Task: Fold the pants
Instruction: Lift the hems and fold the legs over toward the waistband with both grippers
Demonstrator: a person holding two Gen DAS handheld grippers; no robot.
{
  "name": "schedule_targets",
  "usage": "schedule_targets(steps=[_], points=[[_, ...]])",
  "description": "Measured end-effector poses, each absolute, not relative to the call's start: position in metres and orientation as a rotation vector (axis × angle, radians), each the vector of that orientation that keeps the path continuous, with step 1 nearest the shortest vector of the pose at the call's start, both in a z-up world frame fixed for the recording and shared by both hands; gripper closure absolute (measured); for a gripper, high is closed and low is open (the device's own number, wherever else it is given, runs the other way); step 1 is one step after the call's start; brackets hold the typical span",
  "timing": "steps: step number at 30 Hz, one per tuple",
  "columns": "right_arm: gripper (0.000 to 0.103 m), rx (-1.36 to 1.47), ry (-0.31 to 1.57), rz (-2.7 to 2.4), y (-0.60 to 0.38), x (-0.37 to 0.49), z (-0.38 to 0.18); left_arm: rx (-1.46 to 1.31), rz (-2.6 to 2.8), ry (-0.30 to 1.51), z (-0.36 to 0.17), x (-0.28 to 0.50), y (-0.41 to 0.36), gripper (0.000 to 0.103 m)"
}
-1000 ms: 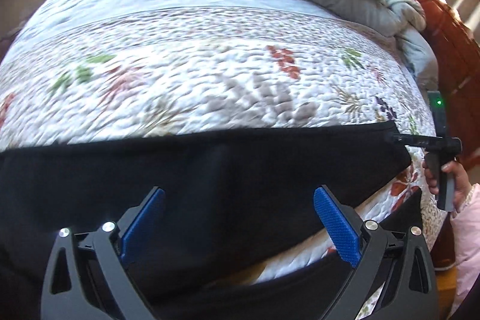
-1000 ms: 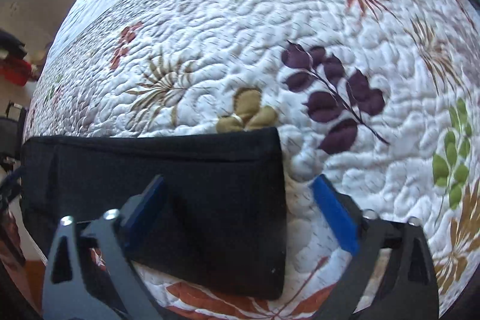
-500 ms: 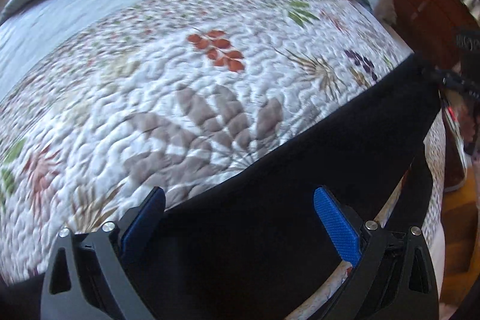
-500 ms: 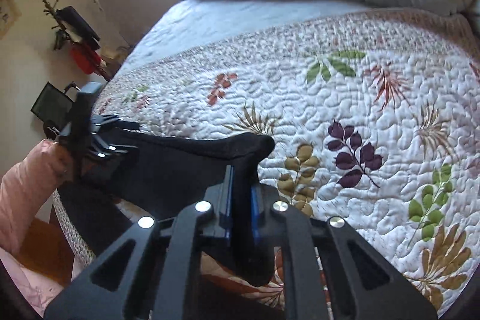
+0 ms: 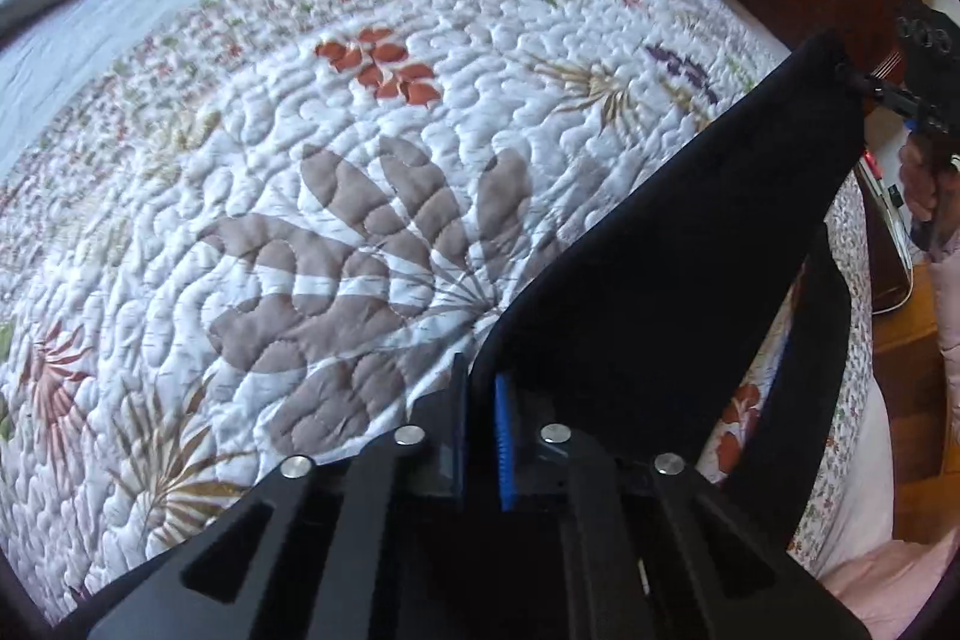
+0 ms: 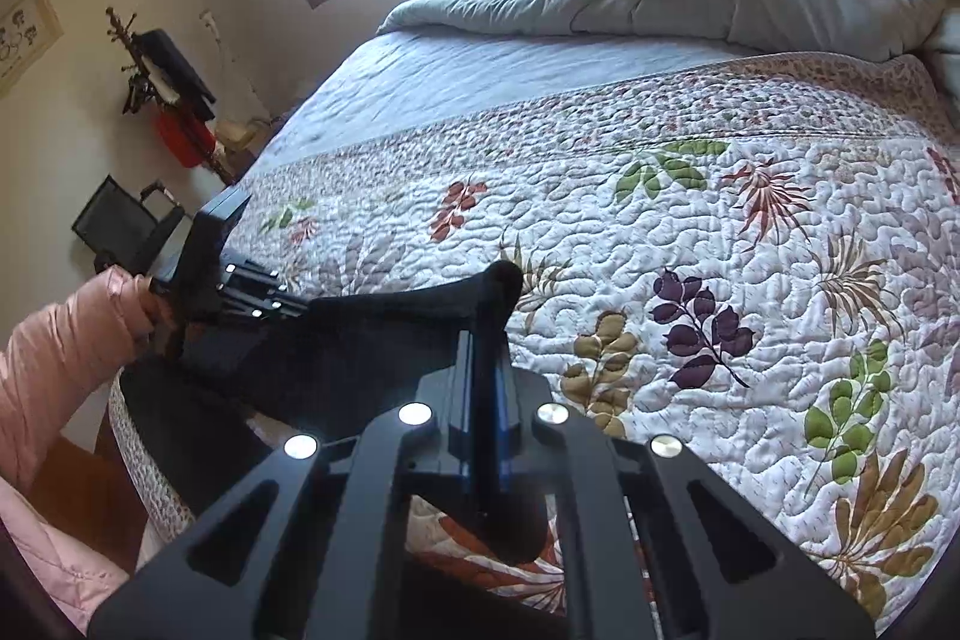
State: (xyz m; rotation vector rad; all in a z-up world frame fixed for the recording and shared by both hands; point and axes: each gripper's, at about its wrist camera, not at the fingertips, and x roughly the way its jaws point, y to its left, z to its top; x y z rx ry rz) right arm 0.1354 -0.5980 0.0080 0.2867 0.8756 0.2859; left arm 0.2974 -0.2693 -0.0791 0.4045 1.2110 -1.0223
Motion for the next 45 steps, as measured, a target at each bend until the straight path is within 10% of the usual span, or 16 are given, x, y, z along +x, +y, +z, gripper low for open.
schedule_targets(steps=[10,16,32,35,39,45], points=[[0.099,0.166,0.806,0.086,-0.584,0.091,-0.005,0.608,-0.636,0.706,-0.003,0.128,-0.259,0.096],[0.096,0.162,0.831,0.028,-0.569,0.027,-0.045,0.606,-0.634,0.765,-0.042,0.045,-0.240,0.096],[0.027,0.763,0.989,0.086,-0.544,-0.064,-0.084,0.495,-0.566,0.906,-0.098,0.010,-0.213,0.091],[0.029,0.877,0.979,0.090,-0.548,-0.049,-0.093,0.509,-0.568,0.907,-0.097,0.011,-0.214,0.091],[0.098,0.926,1.036,0.022,-0.554,-0.023,-0.111,0.470,-0.569,0.939,-0.092,0.017,-0.215,0.090],[0.098,0.831,0.907,-0.010,-0.554,-0.027,-0.067,0.467,-0.606,0.869,-0.054,0.001,-0.220,0.089]])
